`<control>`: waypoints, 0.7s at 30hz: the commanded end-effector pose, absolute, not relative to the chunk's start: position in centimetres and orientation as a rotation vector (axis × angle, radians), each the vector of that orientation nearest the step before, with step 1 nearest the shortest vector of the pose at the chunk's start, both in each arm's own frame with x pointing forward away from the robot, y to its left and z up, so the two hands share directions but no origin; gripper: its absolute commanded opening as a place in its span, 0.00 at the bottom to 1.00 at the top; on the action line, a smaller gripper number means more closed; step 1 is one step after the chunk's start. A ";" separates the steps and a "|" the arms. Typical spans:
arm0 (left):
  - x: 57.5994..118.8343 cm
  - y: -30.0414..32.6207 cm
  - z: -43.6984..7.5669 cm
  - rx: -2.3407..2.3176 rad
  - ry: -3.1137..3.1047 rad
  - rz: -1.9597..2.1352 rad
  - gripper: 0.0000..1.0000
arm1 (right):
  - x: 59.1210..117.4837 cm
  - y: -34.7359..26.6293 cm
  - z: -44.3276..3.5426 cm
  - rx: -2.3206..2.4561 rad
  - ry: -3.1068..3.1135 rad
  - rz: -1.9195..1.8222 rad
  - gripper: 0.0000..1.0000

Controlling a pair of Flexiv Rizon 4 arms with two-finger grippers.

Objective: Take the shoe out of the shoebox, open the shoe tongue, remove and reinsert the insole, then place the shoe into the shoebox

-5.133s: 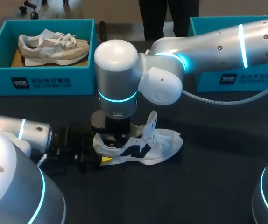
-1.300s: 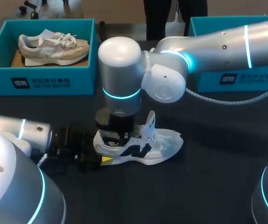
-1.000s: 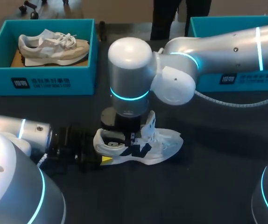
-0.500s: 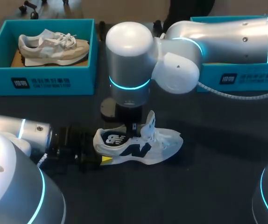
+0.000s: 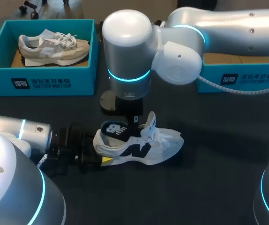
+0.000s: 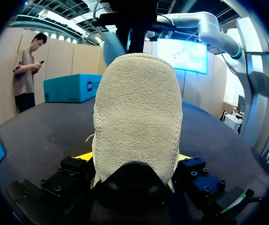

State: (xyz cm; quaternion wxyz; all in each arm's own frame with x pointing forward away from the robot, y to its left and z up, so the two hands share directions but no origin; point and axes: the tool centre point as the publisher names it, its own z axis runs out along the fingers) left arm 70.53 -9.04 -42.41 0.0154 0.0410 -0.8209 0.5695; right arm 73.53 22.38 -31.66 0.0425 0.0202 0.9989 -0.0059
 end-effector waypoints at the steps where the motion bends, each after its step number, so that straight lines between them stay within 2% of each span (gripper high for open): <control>1: 70.5 -9.0 -42.3 0.126 -2.557 1.766 0.00 | 73.4 22.2 -29.9 0.047 3.039 -0.011 0.00; 11: 70.5 -9.0 -42.3 0.126 -2.557 1.766 0.00 | 73.0 24.3 -29.3 -0.123 3.069 0.026 0.00; 21: 70.5 -9.0 -42.3 0.126 -2.557 1.766 0.00 | 73.0 25.5 -30.8 -0.177 3.087 0.084 0.00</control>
